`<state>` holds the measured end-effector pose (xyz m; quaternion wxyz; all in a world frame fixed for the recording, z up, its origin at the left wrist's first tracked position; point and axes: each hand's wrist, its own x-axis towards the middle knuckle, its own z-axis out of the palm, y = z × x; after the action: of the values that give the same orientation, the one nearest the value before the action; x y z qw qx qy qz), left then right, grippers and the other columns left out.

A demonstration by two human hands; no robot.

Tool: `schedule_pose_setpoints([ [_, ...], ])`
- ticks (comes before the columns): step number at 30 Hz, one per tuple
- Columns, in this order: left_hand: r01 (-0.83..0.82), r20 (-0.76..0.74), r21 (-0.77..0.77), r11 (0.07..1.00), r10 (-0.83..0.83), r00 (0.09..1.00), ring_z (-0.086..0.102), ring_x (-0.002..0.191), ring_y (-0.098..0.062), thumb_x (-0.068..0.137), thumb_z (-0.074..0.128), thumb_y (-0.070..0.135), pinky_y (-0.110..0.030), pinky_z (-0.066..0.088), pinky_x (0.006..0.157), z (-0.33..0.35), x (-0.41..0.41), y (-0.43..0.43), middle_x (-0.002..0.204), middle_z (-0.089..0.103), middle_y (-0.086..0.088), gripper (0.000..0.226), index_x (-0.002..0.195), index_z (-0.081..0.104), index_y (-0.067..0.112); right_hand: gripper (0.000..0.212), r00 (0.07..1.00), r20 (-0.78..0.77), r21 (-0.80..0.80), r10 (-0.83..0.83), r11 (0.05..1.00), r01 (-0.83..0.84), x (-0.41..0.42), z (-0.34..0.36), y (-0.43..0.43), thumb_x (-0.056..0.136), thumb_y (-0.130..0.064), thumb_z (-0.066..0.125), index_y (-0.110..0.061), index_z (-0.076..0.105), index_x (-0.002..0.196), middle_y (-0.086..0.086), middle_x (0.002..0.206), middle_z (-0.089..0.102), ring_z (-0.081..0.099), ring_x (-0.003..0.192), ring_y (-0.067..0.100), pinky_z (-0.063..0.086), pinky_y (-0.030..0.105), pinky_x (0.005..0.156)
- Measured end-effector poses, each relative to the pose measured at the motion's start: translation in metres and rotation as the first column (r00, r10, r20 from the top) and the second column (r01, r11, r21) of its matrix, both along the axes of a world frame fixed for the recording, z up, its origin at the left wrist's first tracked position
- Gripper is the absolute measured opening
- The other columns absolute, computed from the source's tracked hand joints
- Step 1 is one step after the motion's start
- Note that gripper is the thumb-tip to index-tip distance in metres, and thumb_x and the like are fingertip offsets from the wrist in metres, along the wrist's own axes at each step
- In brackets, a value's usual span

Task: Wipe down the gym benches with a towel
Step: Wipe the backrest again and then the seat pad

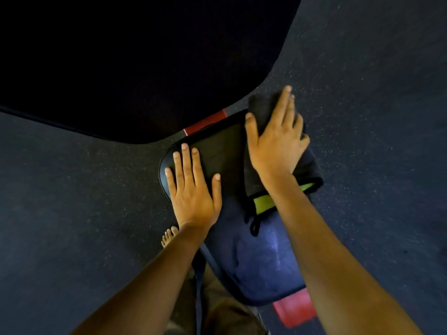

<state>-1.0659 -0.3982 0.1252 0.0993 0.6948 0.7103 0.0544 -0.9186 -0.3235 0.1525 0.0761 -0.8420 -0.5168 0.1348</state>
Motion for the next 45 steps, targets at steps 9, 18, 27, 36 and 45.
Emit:
schedule_pose_setpoints([
  [9, 0.004, -0.005, -0.004, 1.000, -0.004, 1.000, 0.015, 0.142, -0.030, 0.096, 0.031, 0.042, -0.042, 0.007, 0.114, 0.002, -0.001, 0.000, 0.153, 0.024, -0.016, 0.063, 0.144, 0.029, 0.002, 0.065, 0.906, 0.143, 0.004, 0.398, 0.915, -0.403, 0.016, 0.005, -0.130, 0.091, -0.054, 0.042, -0.019, 0.038, 0.145, 0.004, 0.158, 0.024, 0.036, 0.135, 0.042, 0.032, 0.066, 0.096],
  [18, -0.005, 0.001, -0.001, 1.000, 0.005, 1.000, 0.014, 0.142, -0.029, 0.096, 0.031, 0.042, -0.042, 0.006, 0.114, 0.001, 0.000, 0.001, 0.153, 0.024, -0.016, 0.063, 0.144, 0.026, 0.003, 0.066, 0.978, 0.091, 0.009, 0.190, 0.981, -0.192, -0.015, -0.001, 0.009, 0.089, -0.056, 0.041, -0.018, 0.042, 0.143, 0.008, 0.157, 0.029, 0.042, 0.126, 0.048, 0.038, 0.061, 0.091],
  [27, 0.000, 0.018, -0.005, 1.000, 0.000, 1.000, 0.015, 0.141, -0.030, 0.095, 0.031, 0.043, -0.041, 0.005, 0.114, 0.001, -0.001, 0.002, 0.153, 0.026, -0.017, 0.063, 0.143, 0.029, 0.002, 0.055, 0.882, 0.140, 0.099, 0.450, 0.880, -0.465, 0.029, -0.003, -0.058, 0.089, -0.050, 0.047, -0.024, 0.045, 0.138, 0.006, 0.154, 0.035, 0.043, 0.123, 0.042, 0.041, 0.056, 0.088],
  [36, 0.034, 0.039, -0.007, 0.999, -0.034, 0.999, 0.015, 0.142, -0.030, 0.096, 0.033, 0.040, -0.043, 0.008, 0.114, 0.000, -0.004, 0.000, 0.154, 0.024, -0.016, 0.062, 0.144, 0.027, 0.003, 0.061, 0.988, 0.131, 0.029, 0.075, 0.996, -0.080, -0.040, 0.001, -0.006, 0.090, -0.048, 0.034, -0.014, 0.046, 0.139, 0.013, 0.153, 0.035, 0.041, 0.124, 0.052, 0.036, 0.066, 0.090],
  [45, 0.020, 0.306, 0.028, 0.999, -0.028, 0.952, 0.016, 0.142, -0.026, 0.096, 0.035, 0.025, -0.038, 0.010, 0.116, 0.004, -0.025, -0.007, 0.152, 0.027, -0.017, 0.051, 0.142, 0.032, 0.002, 0.064, 0.975, 0.133, 0.033, 0.178, 0.982, -0.184, -0.073, 0.002, -0.013, 0.088, -0.050, 0.027, -0.017, 0.047, 0.139, 0.015, 0.150, 0.037, 0.034, 0.128, 0.053, 0.030, 0.068, 0.096],
])
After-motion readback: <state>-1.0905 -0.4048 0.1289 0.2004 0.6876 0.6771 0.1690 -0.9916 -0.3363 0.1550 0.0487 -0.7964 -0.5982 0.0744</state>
